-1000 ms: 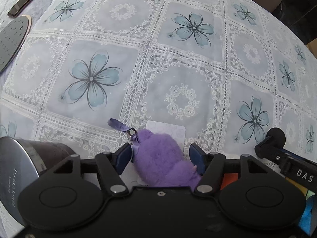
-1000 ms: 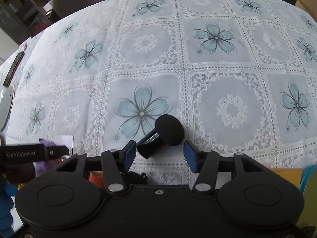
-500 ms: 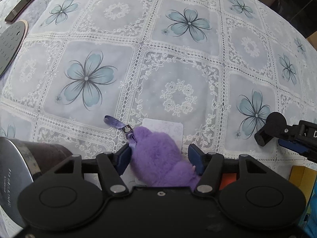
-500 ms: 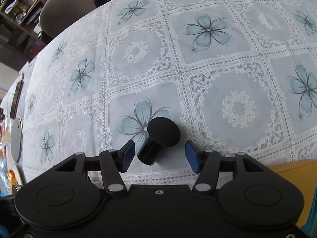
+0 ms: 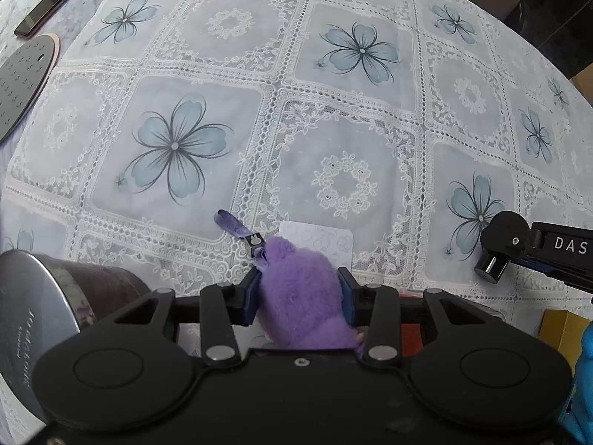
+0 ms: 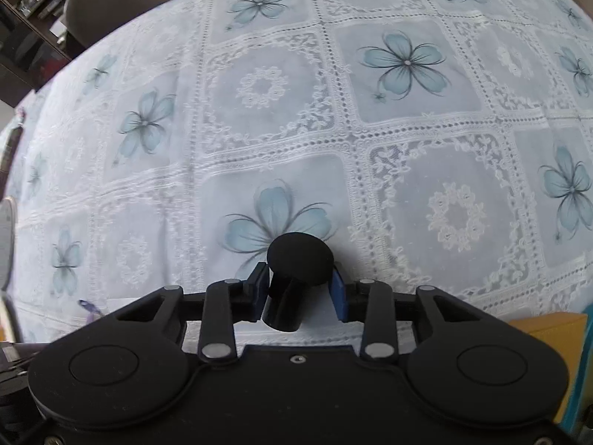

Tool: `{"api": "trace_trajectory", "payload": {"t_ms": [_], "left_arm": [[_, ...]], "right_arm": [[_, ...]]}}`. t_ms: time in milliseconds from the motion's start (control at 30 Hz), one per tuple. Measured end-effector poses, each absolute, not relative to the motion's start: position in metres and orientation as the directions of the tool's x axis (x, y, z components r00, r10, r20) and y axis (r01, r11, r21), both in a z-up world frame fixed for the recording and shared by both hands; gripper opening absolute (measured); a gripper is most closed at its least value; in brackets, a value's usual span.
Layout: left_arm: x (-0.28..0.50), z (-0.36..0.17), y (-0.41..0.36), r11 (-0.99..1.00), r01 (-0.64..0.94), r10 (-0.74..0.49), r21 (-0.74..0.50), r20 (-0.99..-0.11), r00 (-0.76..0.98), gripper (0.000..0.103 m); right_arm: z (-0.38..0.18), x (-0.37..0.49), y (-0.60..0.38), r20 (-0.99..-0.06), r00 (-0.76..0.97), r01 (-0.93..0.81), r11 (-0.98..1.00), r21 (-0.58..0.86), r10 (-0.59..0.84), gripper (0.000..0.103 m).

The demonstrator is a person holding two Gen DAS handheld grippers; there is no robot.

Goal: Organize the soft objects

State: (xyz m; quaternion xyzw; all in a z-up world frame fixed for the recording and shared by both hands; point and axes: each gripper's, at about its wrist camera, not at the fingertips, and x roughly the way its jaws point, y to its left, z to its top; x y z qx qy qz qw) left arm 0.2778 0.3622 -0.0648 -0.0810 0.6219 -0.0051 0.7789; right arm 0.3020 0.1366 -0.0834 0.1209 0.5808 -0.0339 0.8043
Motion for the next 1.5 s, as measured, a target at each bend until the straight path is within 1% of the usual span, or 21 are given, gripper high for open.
{"api": "trace_trajectory", "payload": {"t_ms": [67,267,433,633,833,1000,1067,1100,1133,1167,1200,1267,1333,1500], "left_arm": [[0.277,-0.061,0.364,0.985,-0.093,-0.116,-0.142,-0.965,0.236,0.038],[0.274,-0.045,0.366,0.986,-0.083,-0.12,-0.147,-0.956,0.266,0.038],[0.274,-0.047,0.372,0.981,-0.091,-0.142,-0.171,-0.956,0.256,0.038],[0.264,-0.021,0.379,0.977,-0.084,-0.159,-0.195,-0.934,0.319,0.038],[0.25,-0.003,0.386,0.971,-0.089,-0.179,-0.221,-0.923,0.34,0.038],[0.245,-0.001,0.387,0.971,-0.081,-0.183,-0.224,-0.919,0.35,0.038],[0.248,-0.009,0.384,0.975,-0.088,-0.166,-0.206,-0.928,0.334,0.041],[0.25,-0.014,0.382,0.976,-0.092,-0.16,-0.199,-0.932,0.325,0.04],[0.252,-0.019,0.379,0.978,-0.092,-0.152,-0.19,-0.937,0.315,0.044],[0.252,-0.023,0.377,0.979,-0.088,-0.151,-0.186,-0.939,0.309,0.052],[0.253,-0.028,0.375,0.979,-0.085,-0.152,-0.186,-0.94,0.305,0.055],[0.253,-0.036,0.371,0.979,-0.083,-0.157,-0.187,-0.947,0.282,0.064],[0.253,-0.043,0.368,0.98,-0.082,-0.155,-0.183,-0.952,0.265,0.068],[0.24,-0.037,0.368,0.98,-0.041,-0.177,-0.195,-0.946,0.272,0.068]], "right_arm": [[-0.076,0.3,0.14,-0.929,0.35,0.167,0.968,0.186,0.118,0.037],[-0.056,0.3,0.167,-0.901,0.404,0.053,0.98,0.194,0.157,0.037],[-0.053,0.3,0.181,-0.901,0.398,0.029,0.979,0.201,0.173,0.037],[-0.049,0.295,0.185,-0.898,0.395,0.013,0.977,0.213,0.191,0.037],[-0.043,0.291,0.197,-0.893,0.397,-0.023,0.975,0.219,0.21,0.037],[-0.039,0.285,0.213,-0.888,0.4,-0.067,0.974,0.217,0.226,0.037],[-0.039,0.284,0.216,-0.887,0.407,-0.068,0.976,0.208,0.217,0.037],[-0.039,0.283,0.217,-0.887,0.413,-0.058,0.978,0.201,0.207,0.037],[-0.039,0.283,0.216,-0.887,0.417,-0.047,0.98,0.193,0.195,0.037],[-0.039,0.283,0.215,-0.888,0.42,-0.037,0.982,0.186,0.184,0.037],[-0.039,0.283,0.213,-0.89,0.422,-0.026,0.983,0.181,0.174,0.037],[-0.039,0.284,0.208,-0.89,0.424,-0.01,0.983,0.182,0.169,0.037],[-0.037,0.284,0.205,-0.887,0.429,-0.003,0.983,0.186,0.169,0.037],[-0.036,0.284,0.203,-0.887,0.427,-0.009,0.982,0.187,0.173,0.037]]}}
